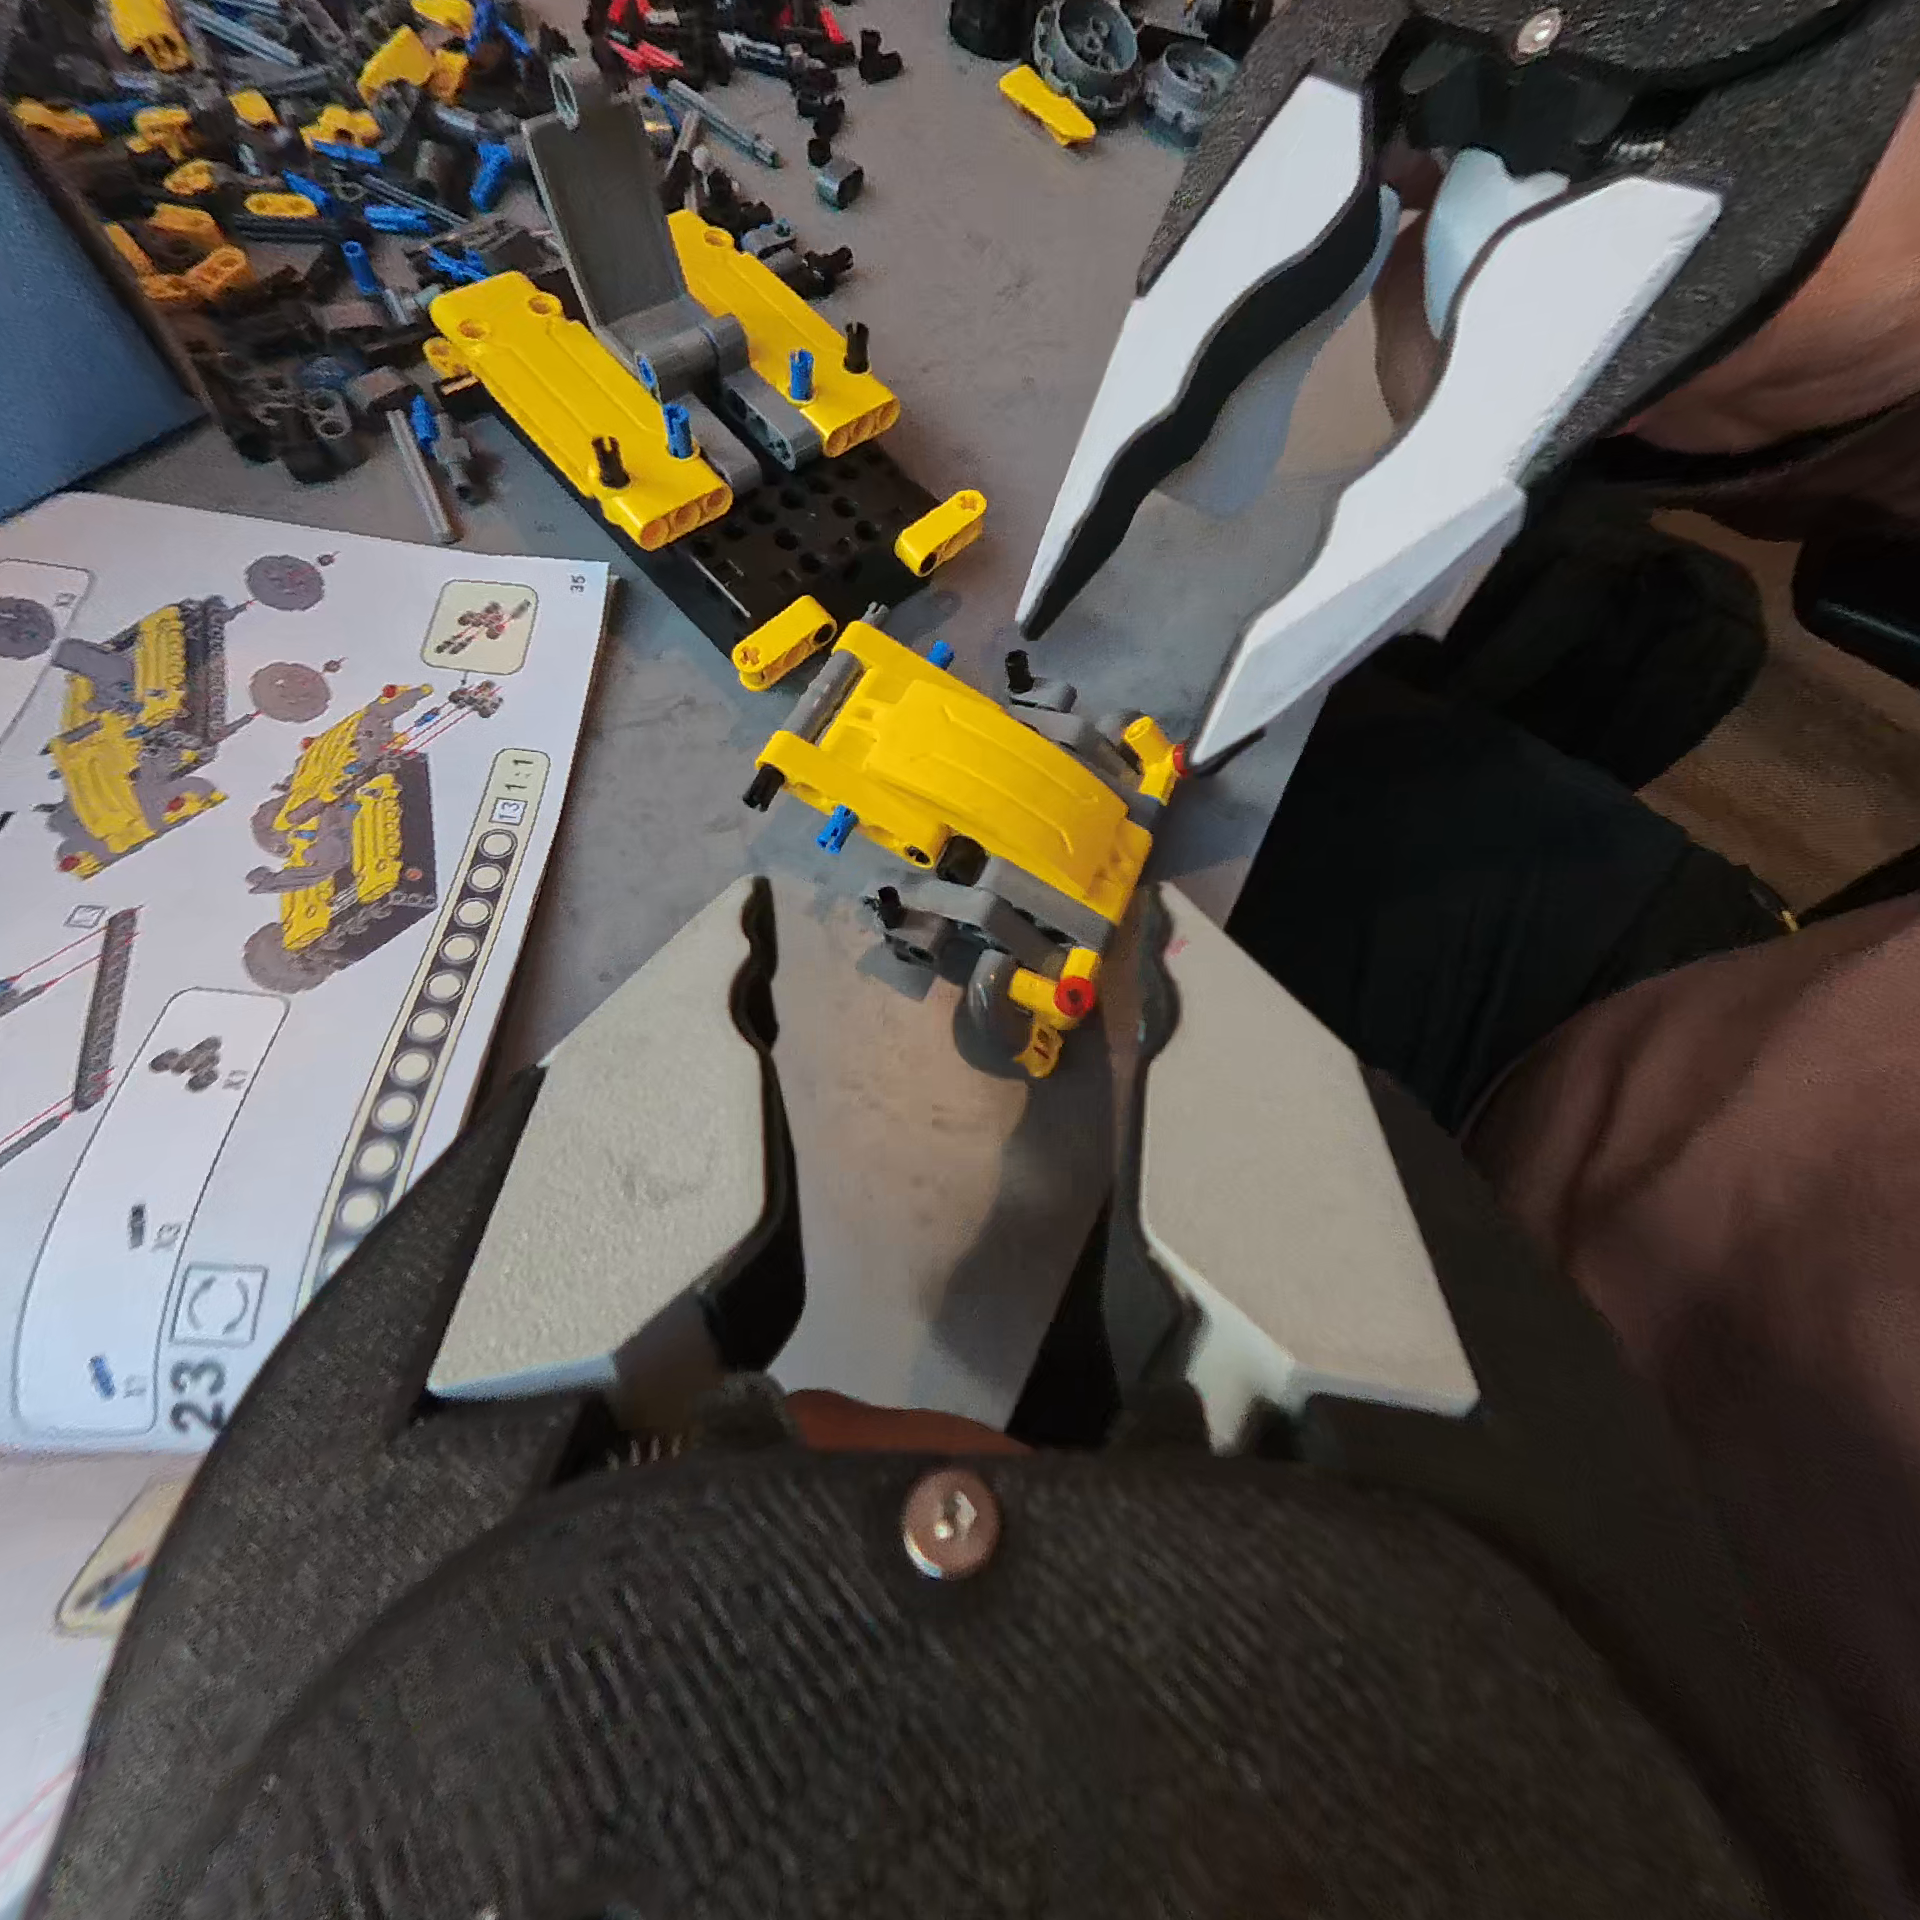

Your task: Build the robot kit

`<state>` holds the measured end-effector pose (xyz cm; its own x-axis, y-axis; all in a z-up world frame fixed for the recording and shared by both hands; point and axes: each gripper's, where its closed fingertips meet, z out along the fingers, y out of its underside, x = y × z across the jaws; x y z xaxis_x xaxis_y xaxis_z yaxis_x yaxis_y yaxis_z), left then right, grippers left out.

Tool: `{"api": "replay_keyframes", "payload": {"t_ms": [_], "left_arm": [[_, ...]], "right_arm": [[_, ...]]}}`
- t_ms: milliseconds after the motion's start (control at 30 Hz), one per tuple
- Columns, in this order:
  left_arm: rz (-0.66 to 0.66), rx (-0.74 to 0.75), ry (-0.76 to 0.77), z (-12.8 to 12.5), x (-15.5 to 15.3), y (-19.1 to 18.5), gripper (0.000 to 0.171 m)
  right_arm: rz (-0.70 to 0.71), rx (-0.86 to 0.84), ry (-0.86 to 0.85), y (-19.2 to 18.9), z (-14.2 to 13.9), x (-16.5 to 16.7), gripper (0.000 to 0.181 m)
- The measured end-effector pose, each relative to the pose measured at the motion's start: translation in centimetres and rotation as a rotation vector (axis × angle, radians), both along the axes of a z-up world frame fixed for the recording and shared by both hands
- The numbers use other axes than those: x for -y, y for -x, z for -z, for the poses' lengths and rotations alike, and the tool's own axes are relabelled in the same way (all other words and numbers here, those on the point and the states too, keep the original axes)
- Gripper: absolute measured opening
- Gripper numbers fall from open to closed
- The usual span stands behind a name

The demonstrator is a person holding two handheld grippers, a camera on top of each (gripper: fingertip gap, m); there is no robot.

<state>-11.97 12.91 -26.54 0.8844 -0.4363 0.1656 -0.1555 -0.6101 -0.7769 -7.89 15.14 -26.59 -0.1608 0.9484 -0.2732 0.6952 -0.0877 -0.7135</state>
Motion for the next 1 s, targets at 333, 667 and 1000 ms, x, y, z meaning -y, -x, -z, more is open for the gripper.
{"api": "replay_keyframes", "payload": {"t_ms": [333, 667, 1000], "left_arm": [[0.076, 0.212, 0.020, -1.8, -2.5, -1.4, 0.026], [0.479, -0.150, -0.437, -4.2, 3.1, -5.6, 0.005], [0.539, -0.443, -0.538, -3.1, 4.1, -5.7, 0.005]], "right_arm": [[-0.035, 0.015, -0.079, -0.5, 2.0, 0.9, 0.047], [-0.101, -0.101, -0.192, -1.3, 0.6, 0.9, 0.059], [-0.157, -0.065, 0.003, -3.1, -0.1, 0.3, 0.052]]}}
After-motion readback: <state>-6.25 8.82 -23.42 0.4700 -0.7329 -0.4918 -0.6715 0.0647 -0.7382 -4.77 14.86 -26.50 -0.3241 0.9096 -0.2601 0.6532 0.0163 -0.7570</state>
